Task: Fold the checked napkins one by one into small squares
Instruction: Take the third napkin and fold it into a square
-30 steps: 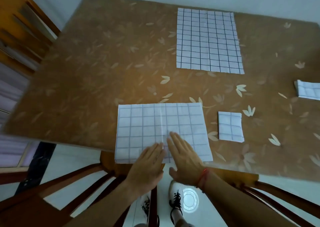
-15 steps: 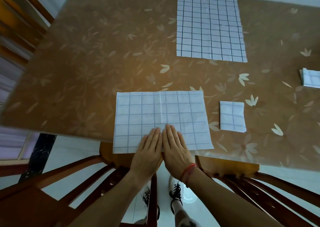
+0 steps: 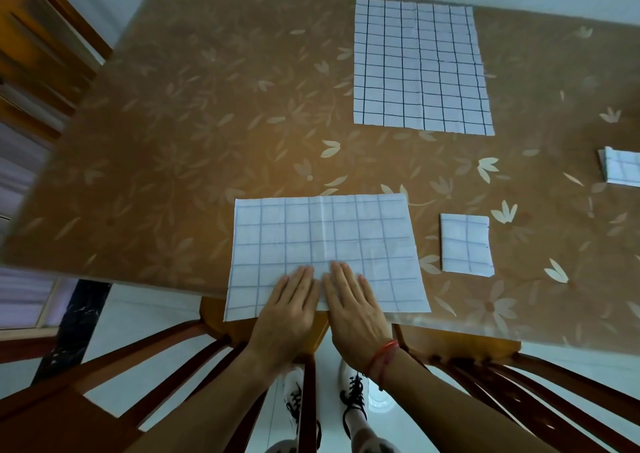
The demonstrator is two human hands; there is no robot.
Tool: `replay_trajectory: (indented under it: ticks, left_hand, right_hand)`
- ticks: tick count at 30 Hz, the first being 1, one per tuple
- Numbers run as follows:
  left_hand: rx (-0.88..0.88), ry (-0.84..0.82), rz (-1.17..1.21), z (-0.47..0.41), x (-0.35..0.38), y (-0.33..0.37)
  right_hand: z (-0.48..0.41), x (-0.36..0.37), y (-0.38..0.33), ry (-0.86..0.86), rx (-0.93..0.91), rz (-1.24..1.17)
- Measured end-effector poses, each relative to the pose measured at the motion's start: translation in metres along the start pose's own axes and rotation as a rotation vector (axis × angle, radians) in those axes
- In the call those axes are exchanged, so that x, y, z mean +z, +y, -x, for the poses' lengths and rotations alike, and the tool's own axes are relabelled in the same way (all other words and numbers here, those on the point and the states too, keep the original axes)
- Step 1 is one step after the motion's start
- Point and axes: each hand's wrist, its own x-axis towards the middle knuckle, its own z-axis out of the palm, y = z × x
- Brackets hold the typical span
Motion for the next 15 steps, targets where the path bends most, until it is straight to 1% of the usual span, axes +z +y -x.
replay_trajectory:
  ticks: [5, 9, 11, 15]
  left_hand:
    - [-0.043, 0.003, 0.026, -0.035, -0.011, -0.021]
    - [-0.069, 0.065, -0.010, -0.069, -0.018, -0.041]
    - [-0.094, 0.061, -0.020, -0.077, -0.017, -0.050]
    - [-0.117, -0.010, 0.013, -0.068, -0.009, -0.049]
  right_hand:
    - [-0.039, -0.014, 0.014, 0.052, 0.034, 0.039]
    - [-0.077, -0.029, 0.026, 0.136, 0.057, 0.079]
    - [-0.087, -0.033, 0.031, 0.095, 0.070, 0.087]
    - [-0.076, -0.026, 0.029, -0.010, 0.057, 0.061]
